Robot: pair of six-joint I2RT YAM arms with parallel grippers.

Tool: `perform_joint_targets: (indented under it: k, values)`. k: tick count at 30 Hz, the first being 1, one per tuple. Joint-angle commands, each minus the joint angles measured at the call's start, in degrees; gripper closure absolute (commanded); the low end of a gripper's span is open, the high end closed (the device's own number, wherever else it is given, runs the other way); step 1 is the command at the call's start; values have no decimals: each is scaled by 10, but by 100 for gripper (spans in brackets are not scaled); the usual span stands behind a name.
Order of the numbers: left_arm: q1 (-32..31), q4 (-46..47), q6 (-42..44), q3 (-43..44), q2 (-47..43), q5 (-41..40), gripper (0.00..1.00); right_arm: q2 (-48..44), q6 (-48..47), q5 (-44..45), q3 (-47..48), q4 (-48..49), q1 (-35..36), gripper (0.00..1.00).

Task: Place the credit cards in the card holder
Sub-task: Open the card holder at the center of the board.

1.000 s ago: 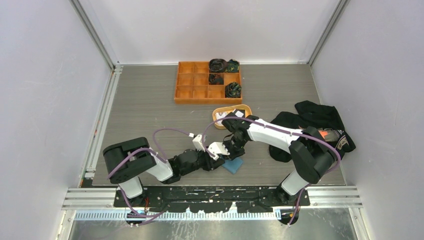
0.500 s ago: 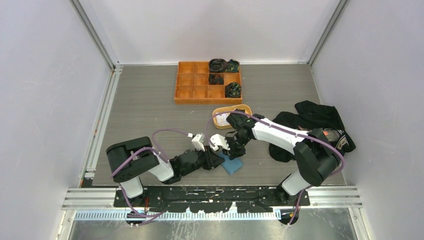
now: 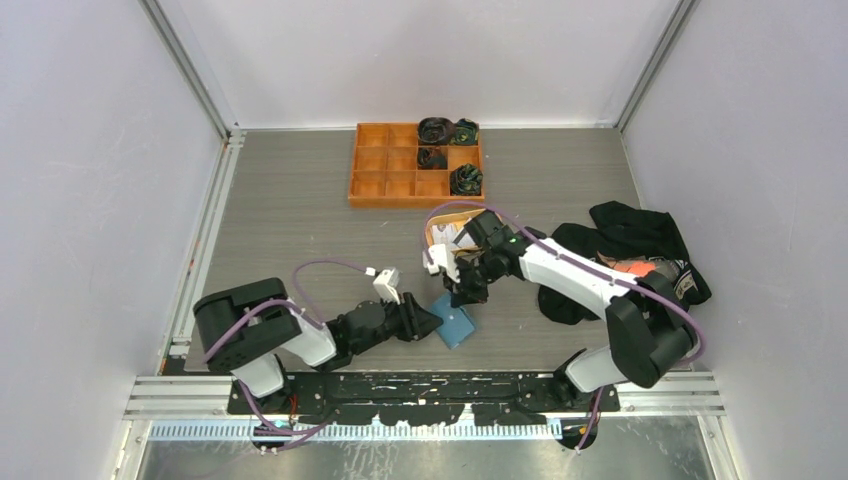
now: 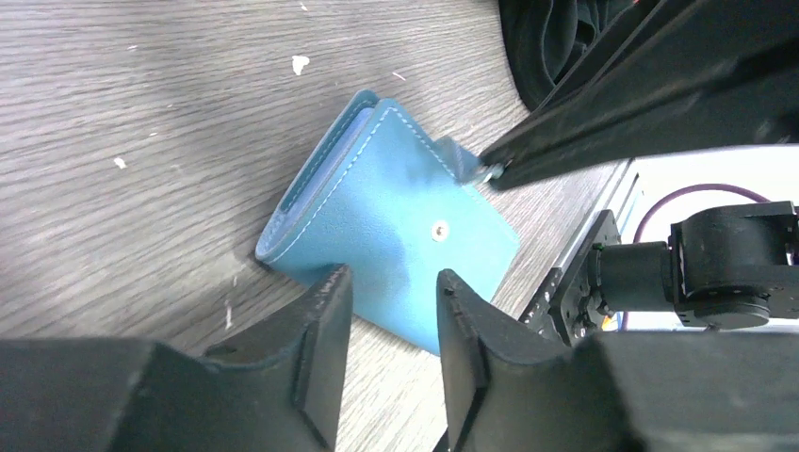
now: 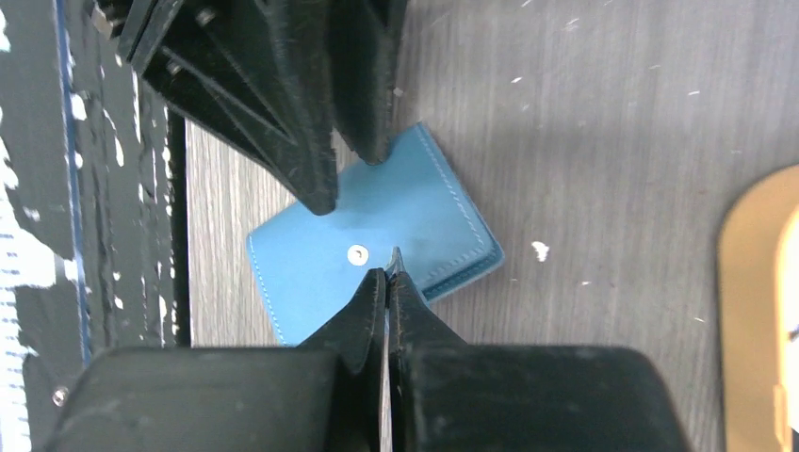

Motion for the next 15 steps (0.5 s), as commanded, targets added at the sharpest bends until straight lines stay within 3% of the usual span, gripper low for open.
perform_joint_targets:
  k: [1, 10, 12, 15]
  values:
    - [3, 1, 21, -30, -51, -9, 55, -50, 105, -66, 5, 60, -19, 99]
    - [2, -6, -7, -49, -68, -19, 31, -49, 219, -40, 18, 89, -28, 99]
    - [2, -5, -17, -50, -69, -20, 21, -54, 224, -45, 17, 92, -29, 99]
    - [2, 16, -31, -59, -71, -26, 17, -61, 230, -42, 9, 104, -30, 99]
